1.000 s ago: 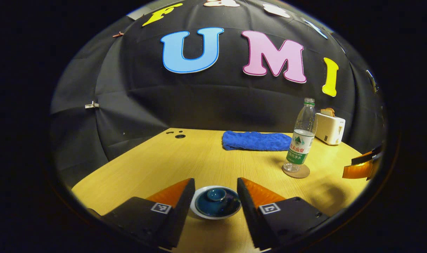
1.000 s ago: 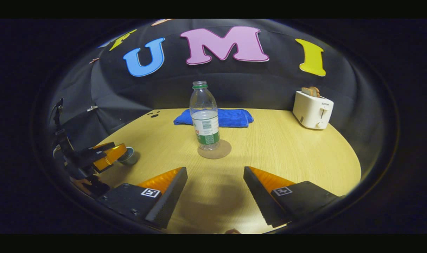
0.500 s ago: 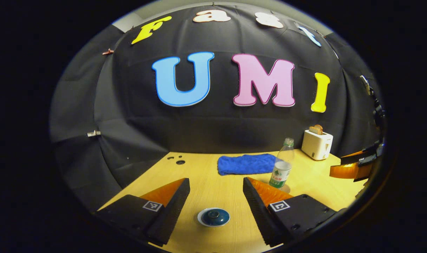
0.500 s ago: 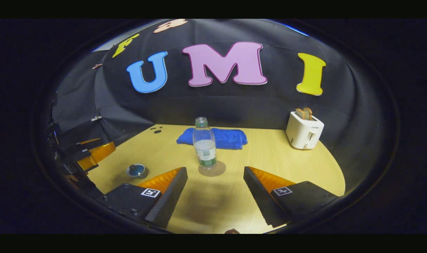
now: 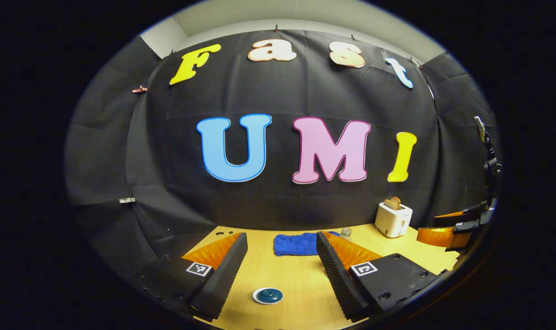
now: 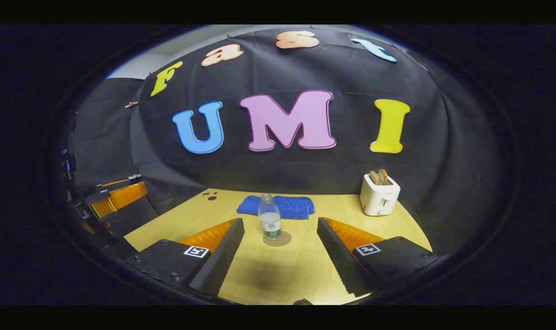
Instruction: Open the teacup lid with one hand, grasp the water bottle and pour water into the teacup with the other hand; after pouring, place the water bottle on the coaster and then close the teacup lid.
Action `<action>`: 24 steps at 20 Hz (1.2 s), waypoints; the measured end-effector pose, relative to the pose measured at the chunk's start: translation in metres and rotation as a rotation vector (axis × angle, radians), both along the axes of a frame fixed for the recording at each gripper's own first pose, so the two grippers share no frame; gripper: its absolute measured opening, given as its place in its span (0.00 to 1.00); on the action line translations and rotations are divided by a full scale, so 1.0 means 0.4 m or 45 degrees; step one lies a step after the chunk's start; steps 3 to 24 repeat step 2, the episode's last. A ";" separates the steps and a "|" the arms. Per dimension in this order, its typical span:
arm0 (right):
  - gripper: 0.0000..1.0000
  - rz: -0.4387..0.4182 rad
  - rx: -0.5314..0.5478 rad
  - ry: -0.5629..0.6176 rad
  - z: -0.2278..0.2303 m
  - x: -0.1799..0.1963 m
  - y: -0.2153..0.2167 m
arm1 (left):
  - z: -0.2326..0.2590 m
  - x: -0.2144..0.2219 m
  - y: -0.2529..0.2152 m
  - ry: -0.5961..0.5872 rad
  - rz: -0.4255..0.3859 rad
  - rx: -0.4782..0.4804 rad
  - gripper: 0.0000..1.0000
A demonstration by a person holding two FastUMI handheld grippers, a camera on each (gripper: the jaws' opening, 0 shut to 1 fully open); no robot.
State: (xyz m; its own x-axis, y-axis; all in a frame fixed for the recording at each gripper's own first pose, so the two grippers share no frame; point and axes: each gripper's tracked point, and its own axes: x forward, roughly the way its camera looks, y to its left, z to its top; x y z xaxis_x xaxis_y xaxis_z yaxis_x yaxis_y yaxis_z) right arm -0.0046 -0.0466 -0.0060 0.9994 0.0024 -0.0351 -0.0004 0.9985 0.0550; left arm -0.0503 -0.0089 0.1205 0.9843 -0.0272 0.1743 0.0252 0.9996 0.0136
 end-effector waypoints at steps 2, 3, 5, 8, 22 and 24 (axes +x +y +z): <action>0.99 -0.058 -0.008 -0.027 0.016 -0.059 -0.010 | 0.012 -0.037 -0.014 -0.012 -0.026 0.008 0.94; 0.99 -0.058 -0.008 -0.027 0.016 -0.059 -0.010 | 0.012 -0.037 -0.014 -0.012 -0.026 0.008 0.94; 0.99 -0.058 -0.008 -0.027 0.016 -0.059 -0.010 | 0.012 -0.037 -0.014 -0.012 -0.026 0.008 0.94; 0.99 -0.058 -0.008 -0.027 0.016 -0.059 -0.010 | 0.012 -0.037 -0.014 -0.012 -0.026 0.008 0.94; 0.99 -0.058 -0.008 -0.027 0.016 -0.059 -0.010 | 0.012 -0.037 -0.014 -0.012 -0.026 0.008 0.94; 0.99 -0.058 -0.008 -0.027 0.016 -0.059 -0.010 | 0.012 -0.037 -0.014 -0.012 -0.026 0.008 0.94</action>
